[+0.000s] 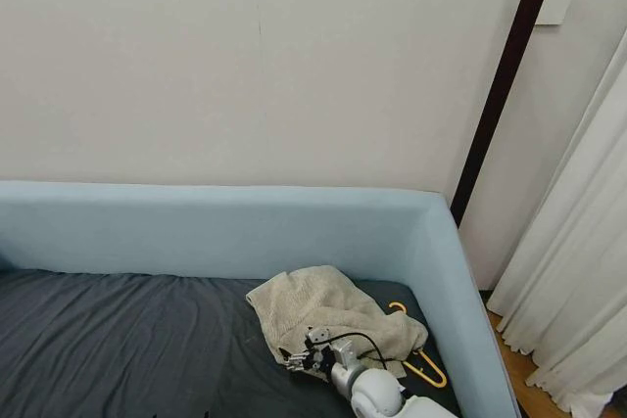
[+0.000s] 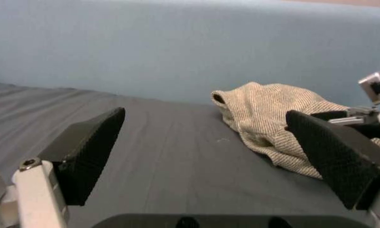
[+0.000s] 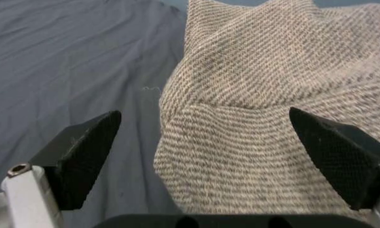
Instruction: Pick up the clothes from the sofa and hang them on the clothes hanger.
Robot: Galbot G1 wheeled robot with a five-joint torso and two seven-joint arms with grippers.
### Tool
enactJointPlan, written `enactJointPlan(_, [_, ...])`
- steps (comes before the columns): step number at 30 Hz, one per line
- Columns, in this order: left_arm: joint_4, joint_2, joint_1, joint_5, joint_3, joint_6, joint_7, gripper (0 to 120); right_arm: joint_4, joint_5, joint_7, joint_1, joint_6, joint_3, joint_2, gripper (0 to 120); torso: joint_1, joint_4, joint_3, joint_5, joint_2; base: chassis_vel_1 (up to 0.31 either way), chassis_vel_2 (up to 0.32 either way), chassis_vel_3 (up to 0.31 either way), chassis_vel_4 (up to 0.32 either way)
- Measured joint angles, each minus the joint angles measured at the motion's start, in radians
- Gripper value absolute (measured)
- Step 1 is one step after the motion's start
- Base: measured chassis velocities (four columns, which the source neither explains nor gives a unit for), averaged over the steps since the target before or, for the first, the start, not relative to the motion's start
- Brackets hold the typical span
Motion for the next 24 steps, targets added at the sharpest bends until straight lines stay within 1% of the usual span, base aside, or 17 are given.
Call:
enactJointPlan(1, [0.0, -0.001, 0.001, 0.0, -0.001, -0.001, -0.002, 100, -0.023, -0.012, -0.002, 0.007, 0.01, -0.004, 0.017, 100, 0.0, -0.0001, 0.0, -0.0001, 0.0, 0.0, 0.0, 0.0, 0.0])
enactJointPlan(2, [0.0, -0.001, 0.001, 0.0, -0.001, -0.001, -0.002, 100, -0.023, -0.012, -0.002, 0.007, 0.01, -0.004, 0.017, 100, 0.0, -0.0001, 0.0, -0.0001, 0.0, 0.0, 0.0, 0.0, 0.0])
enactJointPlan(4, [0.005, -0.002, 0.001, 0.002, -0.002, -0.005, -0.004, 100, -0.066, -0.025, -0.005, 0.017, 0.021, -0.014, 0.053, 100, 0.0, 0.0001, 0.0, 0.0001, 0.0, 0.0, 0.0, 0.0, 0.0])
enactJointPlan(5, [0.007, -0.003, 0.001, 0.002, -0.002, -0.007, -0.005, 100, -0.086, -0.036, -0.005, 0.021, 0.026, -0.019, 0.07, 98, 0.0, 0.0002, 0.0, 0.0, 0.0, 0.0, 0.0, 0.0, 0.0])
enactJointPlan(6, [0.007, -0.005, 0.001, 0.002, -0.002, -0.009, -0.006, 100, -0.11, -0.053, -0.006, 0.024, 0.032, -0.026, 0.087, 91, 0.0, 0.0002, 0.0, 0.0002, 0.0, 0.0, 0.0, 0.0, 0.0])
enactJointPlan(7, [0.007, -0.005, 0.001, 0.002, -0.002, -0.009, -0.006, 100, -0.11, -0.053, -0.006, 0.024, 0.032, -0.026, 0.087, 91, 0.0, 0.0002, 0.0, 0.0002, 0.0, 0.0, 0.0, 0.0, 0.0])
enactJointPlan(8, [0.008, -0.006, 0.001, 0.002, -0.003, -0.01, -0.006, 100, -0.126, -0.065, -0.007, 0.025, 0.035, -0.029, 0.097, 88, 0.0, 0.0003, 0.0, 0.0001, 0.0, 0.0, 0.0, 0.0, 0.0])
enactJointPlan(12, [0.007, -0.018, -0.01, -0.006, -0.014, -0.011, -0.011, 100, -0.195, -0.129, -0.008, 0.029, 0.056, -0.032, 0.126, 70, 0.0, 0.0, 0.0, 0.0001, 0.0, 0.0, 0.0, 0.0, 0.0])
enactJointPlan(14, [0.006, -0.02, -0.012, -0.01, -0.015, -0.011, -0.011, 100, -0.201, -0.133, -0.006, 0.029, 0.058, -0.031, 0.127, 68, 0.0, 0.0, 0.0, 0.0001, 0.0, 0.0, 0.0, 0.0, 0.0])
enactJointPlan(15, [0.001, -0.02, -0.014, -0.019, -0.017, -0.011, -0.011, 100, -0.21, -0.139, 0.0, 0.032, 0.06, -0.028, 0.129, 62, 0.0, 0.0, 0.0, 0.0002, 0.0, 0.0, 0.0, 0.0, 0.0])
enactJointPlan(18, [-0.003, -0.02, -0.023, -0.028, -0.018, -0.011, -0.011, 100, -0.211, -0.137, 0.007, 0.034, 0.062, -0.028, 0.122, 48, 0.0, 0.0, 0.0, 0.0002, 0.0, 0.0, 0.0, 0.0, 0.0])
enactJointPlan(19, [-0.003, -0.02, -0.023, -0.028, -0.018, -0.011, -0.011, 100, -0.211, -0.137, 0.007, 0.034, 0.062, -0.028, 0.122, 48, 0.0, 0.0, 0.0, 0.0002, 0.0, 0.0, 0.0, 0.0, 0.0])
enactJointPlan(24, [0.0, -0.02, -0.027, -0.029, -0.015, -0.012, -0.011, 100, -0.196, -0.126, 0.011, 0.032, 0.055, -0.034, 0.108, 28, 0.0, 0.0001, 0.0, 0.0003, 0.0, 0.0, 0.0, 0.0, 0.0])
